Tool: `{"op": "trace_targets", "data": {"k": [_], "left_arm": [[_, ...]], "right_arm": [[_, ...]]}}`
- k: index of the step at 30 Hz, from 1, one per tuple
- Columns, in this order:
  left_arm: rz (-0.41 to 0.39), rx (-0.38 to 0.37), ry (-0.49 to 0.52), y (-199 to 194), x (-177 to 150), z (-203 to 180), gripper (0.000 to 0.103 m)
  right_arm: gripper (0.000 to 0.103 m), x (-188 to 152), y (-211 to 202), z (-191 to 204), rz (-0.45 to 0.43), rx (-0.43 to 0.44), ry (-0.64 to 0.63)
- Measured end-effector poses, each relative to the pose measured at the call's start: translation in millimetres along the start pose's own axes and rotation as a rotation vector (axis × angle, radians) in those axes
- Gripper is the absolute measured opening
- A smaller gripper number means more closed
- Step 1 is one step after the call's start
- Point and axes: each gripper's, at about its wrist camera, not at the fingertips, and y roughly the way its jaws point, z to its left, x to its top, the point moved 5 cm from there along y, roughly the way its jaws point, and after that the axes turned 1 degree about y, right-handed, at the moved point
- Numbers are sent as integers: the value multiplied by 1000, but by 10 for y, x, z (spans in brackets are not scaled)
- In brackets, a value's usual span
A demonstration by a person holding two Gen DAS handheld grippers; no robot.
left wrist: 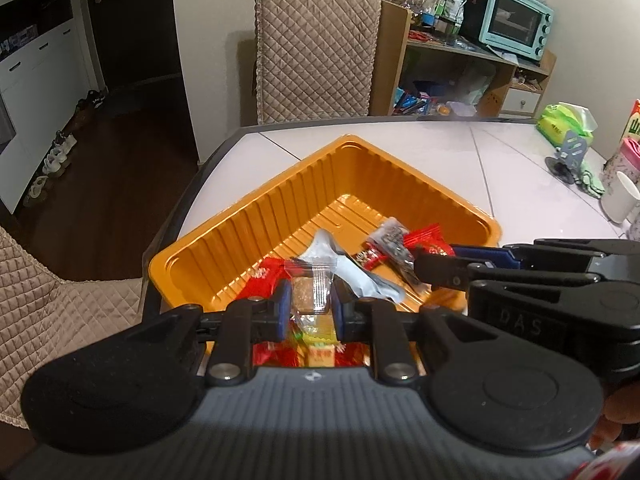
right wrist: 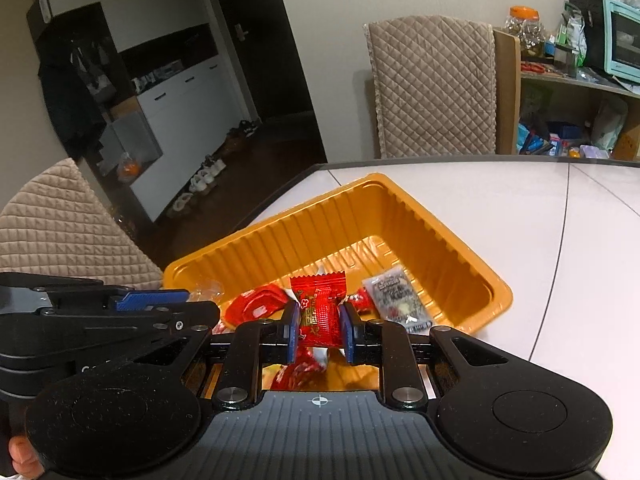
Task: Organize snacks
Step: 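Open both tools to drop the candies into the tray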
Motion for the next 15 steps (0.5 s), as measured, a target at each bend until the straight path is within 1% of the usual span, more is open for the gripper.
{"op": "trace_targets", "data": {"k": [8, 15], "left_arm": [[15, -2, 2, 294, 171, 81, 19], [13, -1, 11, 463, 296, 98, 19]], "right_arm": [[22, 117, 333, -101, 13, -9, -6], [22, 234, 519, -160, 13, -16, -17]]}}
